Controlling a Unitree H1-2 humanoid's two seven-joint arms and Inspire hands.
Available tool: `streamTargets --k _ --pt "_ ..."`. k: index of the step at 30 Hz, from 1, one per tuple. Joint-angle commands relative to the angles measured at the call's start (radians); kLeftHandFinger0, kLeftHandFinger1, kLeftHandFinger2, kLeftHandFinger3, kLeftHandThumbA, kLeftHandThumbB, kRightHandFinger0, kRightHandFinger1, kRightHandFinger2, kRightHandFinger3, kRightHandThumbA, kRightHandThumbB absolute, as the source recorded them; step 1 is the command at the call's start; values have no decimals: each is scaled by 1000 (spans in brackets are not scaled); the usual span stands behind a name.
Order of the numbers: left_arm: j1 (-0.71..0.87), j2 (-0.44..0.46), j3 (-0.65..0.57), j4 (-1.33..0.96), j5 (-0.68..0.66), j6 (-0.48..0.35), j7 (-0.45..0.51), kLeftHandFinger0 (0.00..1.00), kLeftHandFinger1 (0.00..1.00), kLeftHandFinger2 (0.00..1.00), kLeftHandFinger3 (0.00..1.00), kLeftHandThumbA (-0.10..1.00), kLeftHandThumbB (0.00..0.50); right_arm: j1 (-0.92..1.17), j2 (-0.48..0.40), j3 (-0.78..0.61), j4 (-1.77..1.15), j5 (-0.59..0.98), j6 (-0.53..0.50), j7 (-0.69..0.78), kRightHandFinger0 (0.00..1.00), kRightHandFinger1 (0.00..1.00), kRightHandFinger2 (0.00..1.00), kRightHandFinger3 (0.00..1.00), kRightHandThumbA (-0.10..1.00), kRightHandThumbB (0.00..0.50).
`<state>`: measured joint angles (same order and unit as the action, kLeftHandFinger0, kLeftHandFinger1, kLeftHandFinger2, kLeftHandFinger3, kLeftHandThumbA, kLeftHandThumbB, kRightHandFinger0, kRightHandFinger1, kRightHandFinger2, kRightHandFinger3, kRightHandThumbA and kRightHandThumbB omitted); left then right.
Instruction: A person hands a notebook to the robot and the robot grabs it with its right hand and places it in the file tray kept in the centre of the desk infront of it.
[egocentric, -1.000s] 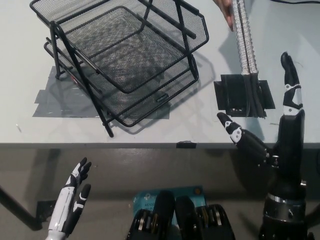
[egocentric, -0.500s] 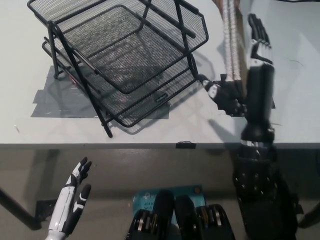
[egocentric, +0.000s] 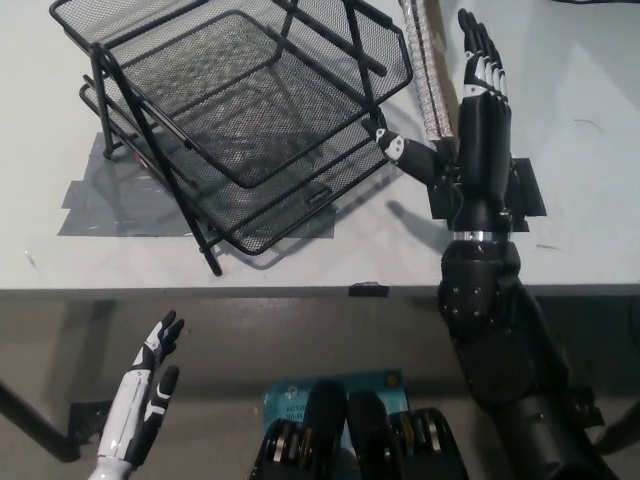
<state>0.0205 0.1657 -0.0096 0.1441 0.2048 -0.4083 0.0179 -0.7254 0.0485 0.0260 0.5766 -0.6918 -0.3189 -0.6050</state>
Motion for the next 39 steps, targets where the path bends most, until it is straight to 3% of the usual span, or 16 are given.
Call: streamTargets --k 1,3,4,5,6,7,10,15,32,33,37,39 --pt "-12 7 2 -24 4 -25 8 1000 1000 1000 1000 1000 339 -110 0 -52 72 85 -10 -114 1000 1000 1000 1000 940 286" --pt "-12 7 2 -23 5 -25 8 1000 1000 1000 1000 1000 339 -112 -1 -50 77 86 -13 -119 1000 1000 1000 1000 940 286" --pt "-10 10 3 -29 7 -19 7 1000 1000 1000 1000 1000 345 -116 5 -73 83 119 -51 -146 118 182 324 528 924 104" --pt "-9 11 4 -31 9 -17 7 1000 1000 1000 1000 1000 344 -113 8 -82 73 128 -60 -161 24 36 100 345 936 70" --pt "-11 11 3 -31 10 -16 7 1000 1000 1000 1000 1000 343 -106 9 -82 51 113 -40 -173 5 7 20 209 977 48" --pt "-13 10 3 -30 13 -15 8 1000 1000 1000 1000 1000 342 -100 10 -82 31 97 -21 -187 0 0 1 83 1000 19" --pt "-10 12 3 -35 10 -5 3 1000 1000 1000 1000 1000 344 -98 10 -79 27 88 -28 -211 0 0 0 2 960 0" --pt "-12 12 5 -29 2 -17 4 1000 1000 1000 1000 1000 350 -84 11 -70 -21 88 -34 -236 0 0 0 2 914 0" --pt "-8 12 6 -36 2 -6 0 1000 1000 1000 1000 1000 344 -55 -4 -88 -194 82 -12 -274 0 0 0 0 915 0" --pt "-7 11 5 -36 4 -6 1 1000 1000 1000 1000 1000 347 -52 -4 -96 -225 88 -1 -268 0 0 0 0 920 17" --pt "-9 10 6 -25 6 -19 5 1000 1000 1000 1000 1000 339 -55 -2 -120 -369 46 77 -266 0 0 0 0 884 0" --pt "-9 10 6 -24 7 -19 6 1000 1000 1000 1000 1000 342 -61 -7 -129 -435 37 88 -258 0 0 0 0 917 1"
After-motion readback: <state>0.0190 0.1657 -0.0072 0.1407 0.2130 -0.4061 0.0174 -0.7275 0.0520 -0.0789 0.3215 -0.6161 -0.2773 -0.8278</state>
